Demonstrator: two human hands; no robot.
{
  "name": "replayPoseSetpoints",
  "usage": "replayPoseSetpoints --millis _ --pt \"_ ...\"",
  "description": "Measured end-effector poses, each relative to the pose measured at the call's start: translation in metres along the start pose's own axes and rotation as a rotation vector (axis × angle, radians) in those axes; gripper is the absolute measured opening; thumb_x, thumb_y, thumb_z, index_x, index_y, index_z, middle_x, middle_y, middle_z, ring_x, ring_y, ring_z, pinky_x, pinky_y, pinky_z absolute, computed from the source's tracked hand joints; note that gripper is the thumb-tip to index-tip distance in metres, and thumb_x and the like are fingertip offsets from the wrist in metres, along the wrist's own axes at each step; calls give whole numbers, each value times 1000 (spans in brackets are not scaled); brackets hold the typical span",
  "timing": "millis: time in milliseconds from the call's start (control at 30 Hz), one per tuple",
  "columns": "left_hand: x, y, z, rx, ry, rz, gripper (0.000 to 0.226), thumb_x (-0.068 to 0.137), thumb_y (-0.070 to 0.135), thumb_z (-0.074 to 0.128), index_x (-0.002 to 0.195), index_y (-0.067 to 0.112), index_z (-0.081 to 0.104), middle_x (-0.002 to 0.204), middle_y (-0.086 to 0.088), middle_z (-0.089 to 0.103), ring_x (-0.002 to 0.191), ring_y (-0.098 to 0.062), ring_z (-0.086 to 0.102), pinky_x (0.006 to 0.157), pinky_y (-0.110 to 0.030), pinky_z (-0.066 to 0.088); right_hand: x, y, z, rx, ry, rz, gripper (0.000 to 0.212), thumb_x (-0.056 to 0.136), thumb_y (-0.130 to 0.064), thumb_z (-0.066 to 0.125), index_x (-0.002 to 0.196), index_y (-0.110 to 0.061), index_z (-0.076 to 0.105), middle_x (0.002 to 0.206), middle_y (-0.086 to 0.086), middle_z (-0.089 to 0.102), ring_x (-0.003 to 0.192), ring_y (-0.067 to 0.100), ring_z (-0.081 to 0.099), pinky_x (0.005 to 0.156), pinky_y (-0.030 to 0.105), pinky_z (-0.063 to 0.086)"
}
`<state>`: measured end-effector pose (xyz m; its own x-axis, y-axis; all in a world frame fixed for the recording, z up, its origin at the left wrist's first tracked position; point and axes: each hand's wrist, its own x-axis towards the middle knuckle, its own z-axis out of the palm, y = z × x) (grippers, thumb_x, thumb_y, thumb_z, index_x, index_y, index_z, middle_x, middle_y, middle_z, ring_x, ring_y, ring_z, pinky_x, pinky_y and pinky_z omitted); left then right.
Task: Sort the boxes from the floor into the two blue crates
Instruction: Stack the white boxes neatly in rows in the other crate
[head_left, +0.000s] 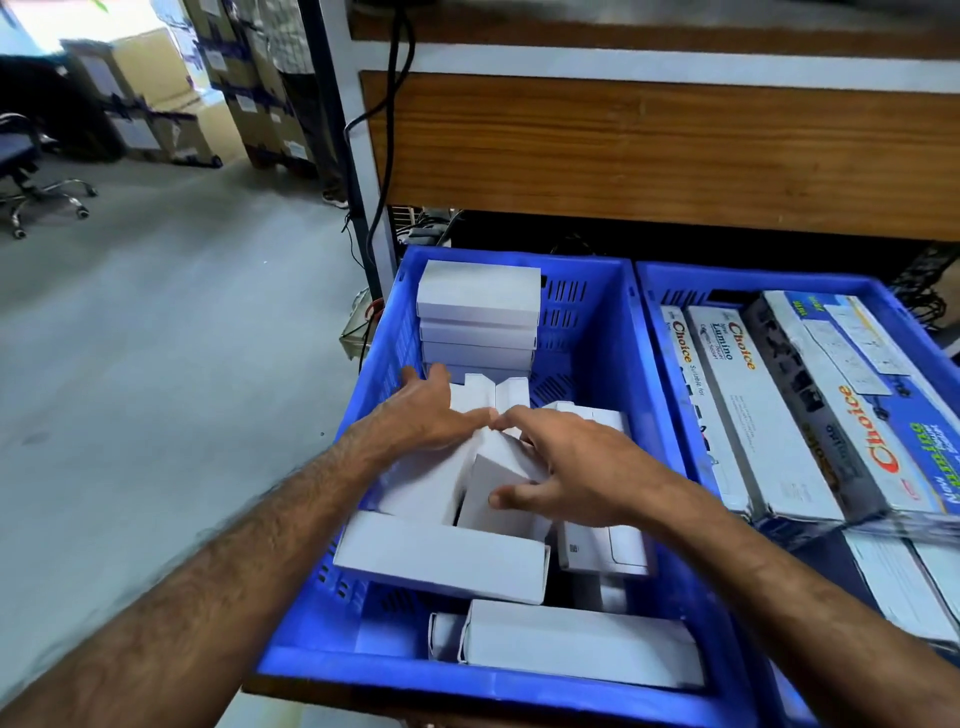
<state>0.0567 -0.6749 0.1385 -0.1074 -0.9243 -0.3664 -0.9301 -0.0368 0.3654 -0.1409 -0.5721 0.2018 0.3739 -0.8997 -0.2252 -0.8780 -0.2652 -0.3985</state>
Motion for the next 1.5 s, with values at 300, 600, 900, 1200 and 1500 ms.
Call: replayPoseSetpoints --millis 300,600,900,1200,1500 --pt "32 25 -12 53 -12 318 77 72 68 59 140 32 55 139 0 61 131 -28 53 112 -48 40 1 7 -39 94 193 67 55 90 -65 62 139 -47 42 126 -10 58 108 13 56 89 36 50" --pt "49 33 -3 237 -130 415 56 71 80 49 110 43 61 116 8 69 99 -21 63 91 -43 55 6 -1 -45 -59 488 144 47 100 -61 45 145 -47 38 101 -7 48 91 17 57 70 30 35" --pt "30 35 2 350 -272 380 66 66 68 47 123 36 49 115 -4 57 116 -31 54 93 -47 51 13 25 -79 254 602 230 39 102 -54 47 140 -43 51 107 7 65 109 26 61 96 47 51" --pt "9 28 10 188 -104 270 82 61 101 48 113 38 57 132 6 64 112 -20 59 99 -28 47 67 47 -61 712 736 359 38 103 -46 48 135 -27 56 120 0 68 111 21 64 100 47 52" --pt "20 14 -13 -408 -210 96 68 82 77 61 141 43 56 140 13 61 133 -15 54 117 -39 39 103 66 -25 1043 714 528 44 103 -47 42 141 -24 42 120 -5 58 101 11 58 79 34 53"
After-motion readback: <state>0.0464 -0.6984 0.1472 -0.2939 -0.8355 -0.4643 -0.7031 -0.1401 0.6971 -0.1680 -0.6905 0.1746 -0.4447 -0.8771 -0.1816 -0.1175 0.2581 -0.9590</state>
